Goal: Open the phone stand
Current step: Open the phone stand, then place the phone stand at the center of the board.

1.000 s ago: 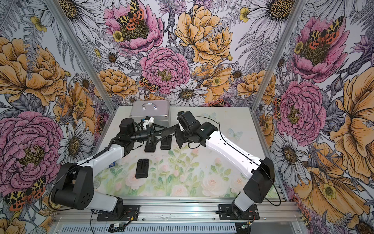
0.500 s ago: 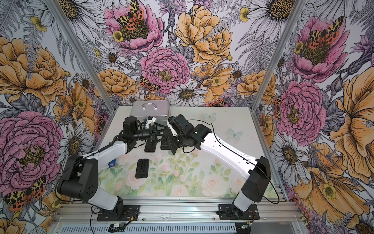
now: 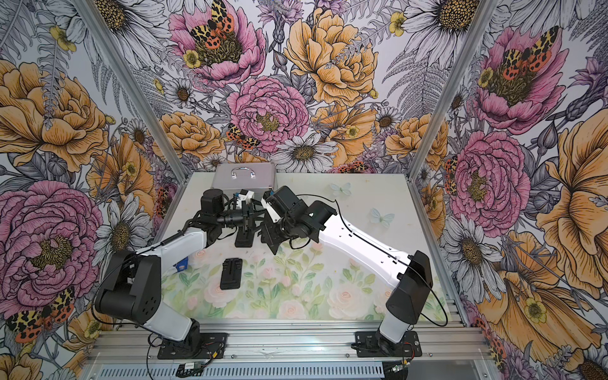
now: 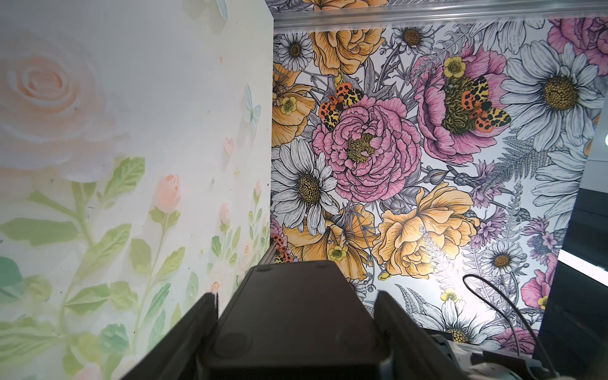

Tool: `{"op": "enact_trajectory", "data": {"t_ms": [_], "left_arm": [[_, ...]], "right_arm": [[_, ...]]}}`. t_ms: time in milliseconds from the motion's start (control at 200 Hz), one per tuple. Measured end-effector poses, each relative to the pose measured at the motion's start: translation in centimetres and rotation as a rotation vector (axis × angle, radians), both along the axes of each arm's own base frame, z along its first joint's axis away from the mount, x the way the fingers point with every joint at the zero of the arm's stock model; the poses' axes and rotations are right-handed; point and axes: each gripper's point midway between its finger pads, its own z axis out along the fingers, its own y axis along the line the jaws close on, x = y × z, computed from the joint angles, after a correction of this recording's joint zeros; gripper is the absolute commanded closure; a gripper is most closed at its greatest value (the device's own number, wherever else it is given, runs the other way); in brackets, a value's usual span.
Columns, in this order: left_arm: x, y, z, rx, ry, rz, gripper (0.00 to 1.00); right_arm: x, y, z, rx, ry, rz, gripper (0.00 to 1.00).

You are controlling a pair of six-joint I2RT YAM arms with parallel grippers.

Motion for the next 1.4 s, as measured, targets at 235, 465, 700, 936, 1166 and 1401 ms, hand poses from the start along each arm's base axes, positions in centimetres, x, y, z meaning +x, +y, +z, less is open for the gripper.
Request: {"op": "enact_trajectory", "data": {"t_ms": [235, 465, 700, 936, 1166, 1401], "left_arm": [[1.4, 1.4, 0.5, 0.021, -0.039, 0.064, 0.01], [3.6, 3.5, 3.0, 0.125, -0.139, 0.15, 0.01], [3.1, 6.0, 4.5, 0.295, -0.203, 0.28, 0.01], [0.7, 6.6, 4.6, 0.474, -0.256, 0.359, 0.01], [-2.6, 5.0, 3.9, 0.653, -0.315, 0.332, 0.01], [-3.6, 6.5, 4.5, 0.708, -0.35, 0.386, 0.01]], "right_arm": [[-0.1, -0.2, 0.3, 0.04, 0.054, 0.001, 1.0], [2.0, -2.5, 1.8, 0.124, 0.12, -0.079, 1.0], [6.4, -5.8, 2.7, 0.267, 0.224, -0.237, 1.0], [13.9, -7.1, 1.3, 0.531, 0.393, -0.396, 1.0], [21.4, -6.6, -5.2, 0.774, 0.638, -0.541, 1.0], [26.1, -6.8, -8.6, 1.035, 0.805, -0.66, 1.0]]}}
